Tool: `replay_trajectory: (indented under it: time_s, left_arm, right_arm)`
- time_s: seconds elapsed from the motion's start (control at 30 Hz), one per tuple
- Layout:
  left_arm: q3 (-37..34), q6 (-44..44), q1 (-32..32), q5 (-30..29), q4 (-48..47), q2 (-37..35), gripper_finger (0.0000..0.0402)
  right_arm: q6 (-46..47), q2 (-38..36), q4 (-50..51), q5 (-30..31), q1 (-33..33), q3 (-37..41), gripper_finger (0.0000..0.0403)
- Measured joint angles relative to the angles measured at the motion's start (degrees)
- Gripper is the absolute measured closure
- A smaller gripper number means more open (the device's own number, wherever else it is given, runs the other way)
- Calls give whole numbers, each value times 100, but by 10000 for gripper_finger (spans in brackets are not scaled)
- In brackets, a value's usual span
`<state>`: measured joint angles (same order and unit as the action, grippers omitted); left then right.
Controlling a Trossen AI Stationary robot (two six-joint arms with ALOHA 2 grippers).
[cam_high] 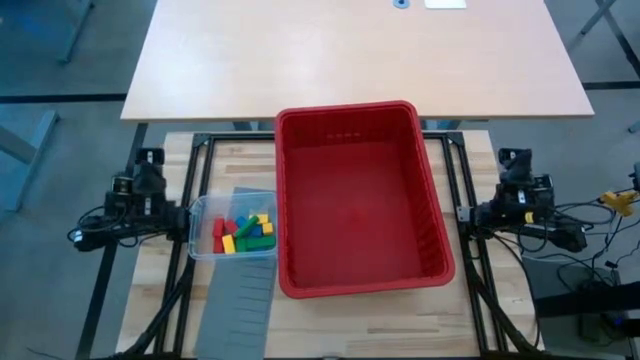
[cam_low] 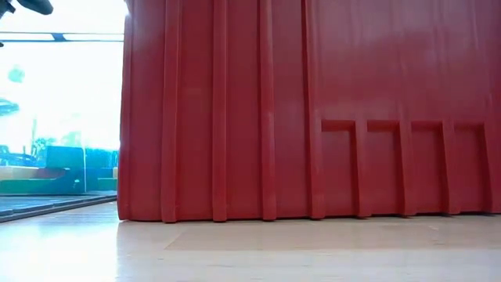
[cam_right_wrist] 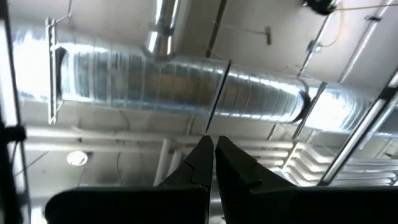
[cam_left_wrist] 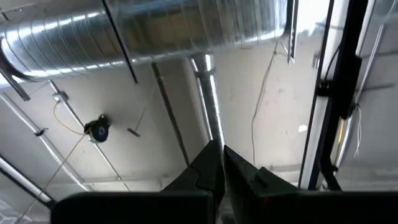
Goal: Sort blocks
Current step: Return to Home Position
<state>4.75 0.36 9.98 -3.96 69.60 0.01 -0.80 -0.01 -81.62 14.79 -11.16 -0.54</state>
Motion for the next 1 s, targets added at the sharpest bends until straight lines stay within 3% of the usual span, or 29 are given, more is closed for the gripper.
replay_trajectory:
  time_s: [0.23,0.37,0.53,0.77,1.0]
  left_arm:
    - [2,-240,0,9,203,0,402]
    - [1,-242,0,204,66,2,402]
    - [-15,-286,0,648,-105,4,402]
    - [-16,-284,0,612,799,2,402]
    - [-15,-238,0,598,1323,0,402]
  right_arm:
    - [60,0,-276,171,0,0,403]
    - [790,2,-252,117,0,0,403]
    - [993,7,3,-370,0,0,403]
    - [986,4,-832,-274,-1,-1,403]
    - [981,-2,-829,-269,0,-28,403]
